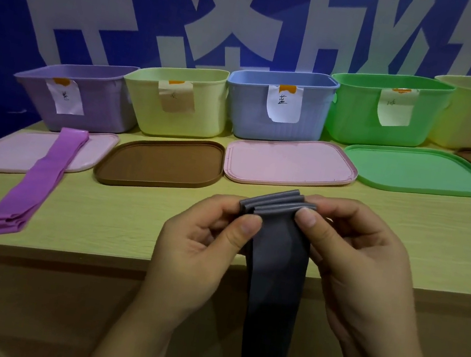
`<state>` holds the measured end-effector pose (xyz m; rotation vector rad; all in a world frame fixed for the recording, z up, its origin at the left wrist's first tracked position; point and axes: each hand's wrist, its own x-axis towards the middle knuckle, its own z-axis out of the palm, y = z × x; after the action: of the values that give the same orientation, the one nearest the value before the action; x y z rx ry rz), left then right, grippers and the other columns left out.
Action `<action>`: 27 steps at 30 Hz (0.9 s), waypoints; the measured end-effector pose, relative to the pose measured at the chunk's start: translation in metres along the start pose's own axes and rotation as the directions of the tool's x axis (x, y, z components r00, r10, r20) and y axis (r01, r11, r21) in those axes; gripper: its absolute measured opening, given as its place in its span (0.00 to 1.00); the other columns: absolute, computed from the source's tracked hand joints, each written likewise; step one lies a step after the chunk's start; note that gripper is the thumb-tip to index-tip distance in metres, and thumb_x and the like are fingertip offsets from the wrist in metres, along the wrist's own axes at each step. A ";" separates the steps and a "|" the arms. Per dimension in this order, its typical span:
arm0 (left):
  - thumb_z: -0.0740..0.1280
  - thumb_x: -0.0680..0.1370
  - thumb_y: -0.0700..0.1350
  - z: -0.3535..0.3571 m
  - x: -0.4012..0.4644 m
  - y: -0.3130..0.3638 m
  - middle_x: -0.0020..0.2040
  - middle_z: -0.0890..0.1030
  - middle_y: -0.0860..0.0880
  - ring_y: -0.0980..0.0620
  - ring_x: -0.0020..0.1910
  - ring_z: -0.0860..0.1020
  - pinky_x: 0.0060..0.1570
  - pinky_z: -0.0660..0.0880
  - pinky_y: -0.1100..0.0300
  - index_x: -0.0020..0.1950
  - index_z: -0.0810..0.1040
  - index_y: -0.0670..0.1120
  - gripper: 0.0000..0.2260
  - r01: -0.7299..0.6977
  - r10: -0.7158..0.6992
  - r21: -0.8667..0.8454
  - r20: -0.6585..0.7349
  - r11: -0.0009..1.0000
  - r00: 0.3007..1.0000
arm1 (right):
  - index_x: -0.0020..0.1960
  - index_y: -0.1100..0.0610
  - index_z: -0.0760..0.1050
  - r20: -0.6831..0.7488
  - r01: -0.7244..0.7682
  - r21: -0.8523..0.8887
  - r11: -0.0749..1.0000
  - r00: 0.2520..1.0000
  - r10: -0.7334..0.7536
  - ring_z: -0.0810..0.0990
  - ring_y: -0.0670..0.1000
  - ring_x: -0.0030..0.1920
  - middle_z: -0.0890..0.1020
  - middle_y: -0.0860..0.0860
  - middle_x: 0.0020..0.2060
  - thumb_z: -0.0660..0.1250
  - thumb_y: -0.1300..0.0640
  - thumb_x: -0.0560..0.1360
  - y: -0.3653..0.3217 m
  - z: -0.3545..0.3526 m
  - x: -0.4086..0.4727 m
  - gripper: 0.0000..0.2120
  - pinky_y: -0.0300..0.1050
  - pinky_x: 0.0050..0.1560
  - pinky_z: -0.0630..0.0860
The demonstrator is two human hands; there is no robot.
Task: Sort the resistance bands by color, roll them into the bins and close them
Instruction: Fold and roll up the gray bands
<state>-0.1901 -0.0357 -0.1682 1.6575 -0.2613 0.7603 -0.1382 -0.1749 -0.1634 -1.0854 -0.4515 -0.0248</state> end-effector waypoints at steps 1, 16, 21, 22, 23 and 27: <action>0.64 0.74 0.49 -0.001 0.000 0.001 0.41 0.83 0.60 0.61 0.42 0.81 0.38 0.77 0.67 0.48 0.83 0.62 0.10 0.019 -0.019 -0.004 0.026 1.000 0.999 | 0.35 0.50 0.83 -0.017 0.017 0.019 1.000 1.000 -0.017 0.84 0.47 0.40 0.85 0.49 0.37 0.76 0.57 0.58 0.001 0.001 0.000 0.07 0.36 0.39 0.78; 0.62 0.75 0.49 -0.001 0.004 0.000 0.40 0.84 0.51 0.50 0.41 0.82 0.36 0.78 0.60 0.45 0.84 0.60 0.11 0.162 -0.161 -0.020 0.015 0.987 0.987 | 0.35 0.49 0.81 0.034 0.022 0.015 1.000 0.999 -0.023 0.84 0.48 0.47 0.85 0.50 0.44 0.72 0.54 0.59 0.003 0.003 -0.001 0.05 0.37 0.42 0.78; 0.62 0.75 0.46 -0.004 0.003 0.003 0.41 0.84 0.53 0.54 0.40 0.82 0.36 0.78 0.62 0.46 0.85 0.59 0.12 0.189 -0.184 -0.076 0.069 0.979 0.980 | 0.36 0.50 0.82 0.002 0.007 0.009 1.000 1.000 -0.007 0.84 0.49 0.46 0.85 0.52 0.44 0.72 0.54 0.59 0.005 0.003 -0.002 0.06 0.37 0.41 0.78; 0.63 0.76 0.46 -0.004 0.004 0.004 0.41 0.84 0.53 0.54 0.40 0.82 0.36 0.77 0.62 0.47 0.84 0.59 0.12 0.188 -0.181 -0.086 0.085 0.978 0.980 | 0.37 0.50 0.82 0.003 0.005 0.010 1.000 1.000 -0.005 0.84 0.49 0.46 0.85 0.52 0.44 0.72 0.54 0.59 0.004 0.003 -0.003 0.06 0.37 0.41 0.78; 0.65 0.75 0.46 -0.005 0.004 0.005 0.42 0.84 0.54 0.55 0.41 0.81 0.36 0.77 0.63 0.48 0.84 0.59 0.10 0.185 -0.175 -0.094 0.101 0.978 0.979 | 0.37 0.50 0.82 0.004 0.006 0.012 1.000 1.000 -0.006 0.84 0.49 0.46 0.85 0.52 0.43 0.72 0.54 0.59 0.004 0.002 -0.003 0.06 0.37 0.40 0.78; 0.64 0.75 0.49 -0.007 0.003 0.005 0.44 0.84 0.54 0.54 0.45 0.82 0.39 0.77 0.63 0.50 0.84 0.59 0.10 0.180 -0.163 -0.106 0.152 0.978 0.975 | 0.36 0.50 0.82 0.004 0.021 0.018 1.000 1.000 -0.021 0.84 0.48 0.42 0.85 0.50 0.41 0.73 0.55 0.59 0.004 0.001 -0.004 0.06 0.37 0.38 0.78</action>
<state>-0.1930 -0.0292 -0.1620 1.5993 -0.2552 0.4879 -0.1412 -0.1729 -0.1674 -1.0629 -0.4655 -0.0368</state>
